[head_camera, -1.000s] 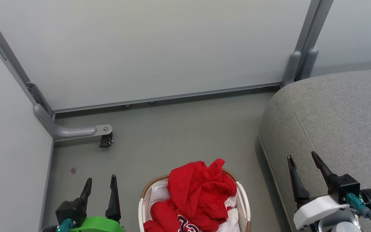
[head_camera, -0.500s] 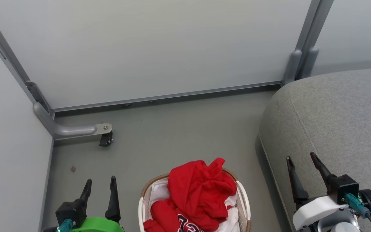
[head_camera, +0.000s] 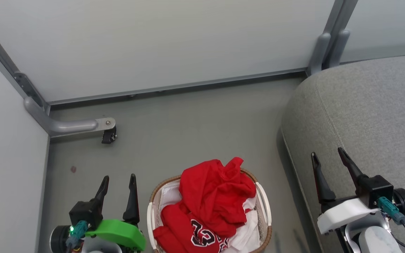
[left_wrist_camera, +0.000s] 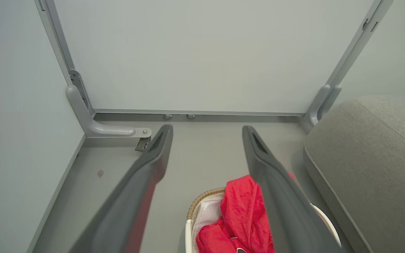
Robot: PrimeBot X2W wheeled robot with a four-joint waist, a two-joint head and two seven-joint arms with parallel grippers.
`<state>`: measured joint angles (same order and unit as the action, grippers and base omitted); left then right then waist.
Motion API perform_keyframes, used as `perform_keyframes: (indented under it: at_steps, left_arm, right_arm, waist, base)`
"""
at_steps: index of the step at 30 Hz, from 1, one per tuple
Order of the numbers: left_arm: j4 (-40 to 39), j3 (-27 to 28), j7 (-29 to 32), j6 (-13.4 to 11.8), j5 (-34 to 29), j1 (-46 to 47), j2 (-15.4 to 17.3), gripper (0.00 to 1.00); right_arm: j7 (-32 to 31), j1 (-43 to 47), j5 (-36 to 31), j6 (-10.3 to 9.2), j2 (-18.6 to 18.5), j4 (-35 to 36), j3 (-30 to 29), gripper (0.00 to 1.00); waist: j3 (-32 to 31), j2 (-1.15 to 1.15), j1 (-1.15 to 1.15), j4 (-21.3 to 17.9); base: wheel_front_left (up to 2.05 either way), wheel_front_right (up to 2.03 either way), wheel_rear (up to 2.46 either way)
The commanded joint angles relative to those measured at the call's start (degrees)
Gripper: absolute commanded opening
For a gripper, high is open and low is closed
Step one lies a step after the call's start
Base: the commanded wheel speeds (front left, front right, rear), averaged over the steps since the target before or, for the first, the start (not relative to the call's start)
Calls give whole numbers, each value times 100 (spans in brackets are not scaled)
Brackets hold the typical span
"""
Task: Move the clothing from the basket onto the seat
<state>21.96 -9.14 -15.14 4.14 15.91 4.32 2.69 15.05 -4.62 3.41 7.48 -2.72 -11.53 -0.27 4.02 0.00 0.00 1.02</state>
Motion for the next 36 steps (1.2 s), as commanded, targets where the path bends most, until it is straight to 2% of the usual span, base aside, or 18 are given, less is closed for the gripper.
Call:
perform_keyframes:
  at_steps: [1,10,17,26,36]
  left_arm:
    - [44,-52,-2,31,-77,180,36,100]
    - [799,-468,0,85,-303,1302,38,100]
    - [1598,-825,0,190,-611,2088,39,100]
    - [2577,-1289,0,284,-866,2954,71,100]
    - [3349,-1838,0,333,-955,3601,59,100]
  right_arm:
    - [18,-139,-43,1,-30,50,7,100]
    - [17,-884,36,1,-28,232,116,100]
    - [16,-1330,247,1,-24,383,205,100]
    - [16,-1745,612,1,-21,597,304,100]
    - [16,-2020,869,1,-20,761,417,100]
  waist:
    - [506,0,0,-142]
    - [1851,0,0,-509]
    - [2708,0,0,-938]
    - [3634,0,0,-1450]
    - [4326,0,0,-1700]
  base:
    - [0,0,0]
    - [0,0,0]
    - [0,0,0]
    - [0,0,0]
    - [0,0,0]
